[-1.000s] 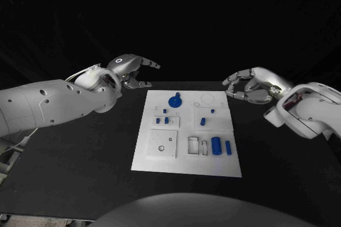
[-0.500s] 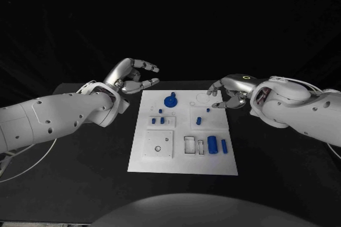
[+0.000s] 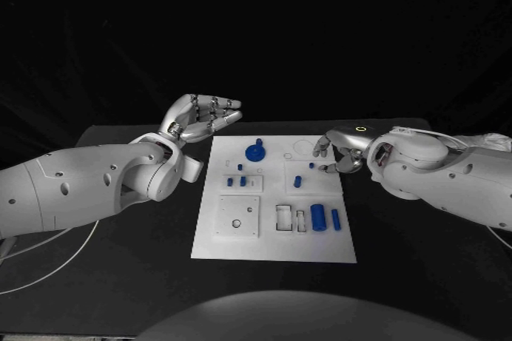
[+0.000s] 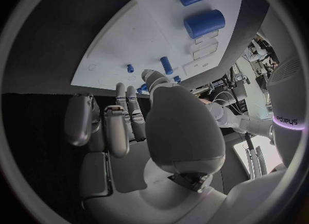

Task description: Assemble the parts on the task board

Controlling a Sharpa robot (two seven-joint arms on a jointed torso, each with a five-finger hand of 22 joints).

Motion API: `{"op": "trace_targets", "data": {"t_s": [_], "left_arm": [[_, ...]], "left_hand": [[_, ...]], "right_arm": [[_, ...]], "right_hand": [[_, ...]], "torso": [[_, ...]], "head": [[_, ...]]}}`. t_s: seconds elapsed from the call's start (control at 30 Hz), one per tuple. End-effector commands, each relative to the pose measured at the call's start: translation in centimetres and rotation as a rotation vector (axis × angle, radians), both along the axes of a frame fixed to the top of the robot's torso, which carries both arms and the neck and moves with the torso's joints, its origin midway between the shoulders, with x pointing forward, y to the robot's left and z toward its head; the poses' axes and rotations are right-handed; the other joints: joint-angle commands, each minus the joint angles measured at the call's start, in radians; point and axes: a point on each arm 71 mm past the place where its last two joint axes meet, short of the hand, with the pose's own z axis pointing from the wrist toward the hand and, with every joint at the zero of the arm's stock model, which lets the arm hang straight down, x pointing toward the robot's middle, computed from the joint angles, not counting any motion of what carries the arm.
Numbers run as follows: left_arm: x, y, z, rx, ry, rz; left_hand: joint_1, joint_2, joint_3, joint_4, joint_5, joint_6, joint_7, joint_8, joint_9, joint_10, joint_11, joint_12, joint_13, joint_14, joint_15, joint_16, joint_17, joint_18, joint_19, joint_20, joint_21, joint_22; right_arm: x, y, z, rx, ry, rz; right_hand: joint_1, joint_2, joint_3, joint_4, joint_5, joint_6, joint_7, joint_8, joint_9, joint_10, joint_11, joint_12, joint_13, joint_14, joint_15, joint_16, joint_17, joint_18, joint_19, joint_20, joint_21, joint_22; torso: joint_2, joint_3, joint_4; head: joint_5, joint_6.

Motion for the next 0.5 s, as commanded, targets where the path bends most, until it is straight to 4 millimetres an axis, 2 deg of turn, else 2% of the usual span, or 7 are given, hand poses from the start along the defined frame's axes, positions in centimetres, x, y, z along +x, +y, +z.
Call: {"op": "trace_targets", "data": {"t_s": [0.03,0.1,0.17,0.2,0.3,0.4,0.5], "left_arm": [[-0.2,-0.1,-0.1,-0.124,0.065,-0.033],[-0.2,-0.1,-0.1,-0.131,0.074,-0.036],[-0.3,-0.1,-0.1,-0.137,0.083,-0.039],[-0.3,-0.1,-0.1,-0.138,0.088,-0.042],[-0.5,-0.3,-0.2,-0.139,0.101,-0.055],[-0.7,-0.5,-0.2,-0.137,0.11,-0.071],[-0.8,-0.7,-0.2,-0.134,0.114,-0.083]], "left_hand": [[0.004,-0.021,-0.017,0.005,-0.002,-0.04,0.002,-0.008,-0.003,-0.066,-0.001,-0.02,-0.003,-0.133,0.0,-0.113,-0.09,-0.016,-0.138,0.015,-0.114,-0.067],[0.0,-0.047,-0.028,0.004,0.001,-0.066,-0.011,-0.007,-0.002,-0.137,-0.013,-0.042,-0.002,-0.266,-0.02,-0.231,-0.177,-0.039,-0.237,0.045,-0.169,-0.117],[-0.004,-0.071,-0.043,0.006,0.003,-0.088,-0.021,-0.006,-0.001,-0.212,-0.024,-0.058,-0.002,-0.355,-0.032,-0.317,-0.244,-0.051,-0.31,0.07,-0.17,-0.161],[0.001,-0.072,-0.044,0.006,0.011,-0.098,-0.021,-0.006,-0.001,-0.246,-0.024,-0.062,-0.004,-0.371,-0.029,-0.335,-0.262,-0.051,-0.329,0.085,-0.169,-0.182],[0.02,-0.054,-0.03,0.005,0.027,-0.109,-0.011,-0.005,0.0,-0.27,-0.012,-0.052,-0.004,-0.371,0.001,-0.339,-0.278,-0.051,-0.331,0.128,-0.167,-0.214],[0.02,-0.056,-0.032,0.006,0.027,-0.119,-0.012,-0.005,0.0,-0.303,-0.015,-0.05,-0.006,-0.391,0.013,-0.36,-0.299,-0.049,-0.351,0.145,-0.171,-0.273],[0.013,-0.057,-0.033,0.005,0.026,-0.132,-0.02,-0.006,0.0,-0.343,-0.025,-0.051,-0.009,-0.413,0.013,-0.383,-0.319,-0.049,-0.387,0.146,-0.174,-0.345]], "right_arm": [[0.0,0.0,-0.3,0.001,-0.003,-0.016],[0.0,0.0,-0.5,0.003,-0.006,-0.017],[0.0,0.0,-0.7,0.008,-0.012,-0.019],[0.0,0.0,-0.8,0.011,-0.015,-0.021],[0.0,0.0,-1.2,0.016,-0.018,-0.025],[0.0,0.2,-1.5,0.027,-0.02,-0.026],[0.0,0.5,-1.6,0.048,-0.033,-0.023]], "right_hand": [[0.006,0.0,0.015,-0.009,0.01,0.013,-0.004,-0.007,0.003,0.014,-0.002,0.005,0.0,0.037,-0.01,0.005,0.14,0.001,0.012,0.0,0.013,0.166],[0.013,0.001,0.026,-0.016,0.025,0.016,0.002,-0.011,0.005,0.016,-0.007,0.002,-0.002,0.038,-0.013,0.006,0.14,0.0,0.014,-0.002,0.016,0.168],[0.018,0.002,0.032,-0.019,0.03,0.015,0.0,-0.015,0.006,0.015,-0.006,0.0,-0.004,0.037,-0.014,0.005,0.139,0.0,0.014,-0.004,0.015,0.168],[0.021,0.003,0.038,-0.022,0.036,0.012,0.001,-0.019,0.006,0.015,-0.006,-0.002,-0.005,0.037,-0.014,0.006,0.139,0.0,0.014,-0.004,0.016,0.169],[0.028,0.006,0.055,-0.03,0.051,0.006,-0.001,-0.028,0.006,0.015,-0.005,-0.006,-0.009,0.037,-0.014,0.005,0.137,-0.001,0.016,-0.005,0.018,0.171],[0.029,0.008,0.064,-0.032,0.054,-0.002,-0.001,-0.037,0.005,0.017,-0.002,-0.007,-0.011,0.036,-0.012,0.005,0.135,-0.001,0.017,-0.004,0.018,0.172],[0.03,0.013,0.073,-0.034,0.055,-0.008,0.003,-0.043,0.005,0.022,-0.001,-0.007,-0.012,0.033,-0.012,0.001,0.13,-0.001,0.017,-0.004,0.018,0.172]], "torso": [[0.001,-0.0001,-0.0007],[0.001,-0.0003,0.0001],[0.001,0.0,0.0007],[0.002,0.0002,0.0008],[0.001,0.0001,0.0009],[0.002,0.0002,0.0006],[0.001,0.0004,0.0009]], "head": [[-0.004,0.0],[-0.008,0.0],[-0.015,0.0],[-0.018,0.0],[-0.025,0.0],[-0.024,0.0],[-0.021,0.0]]}}
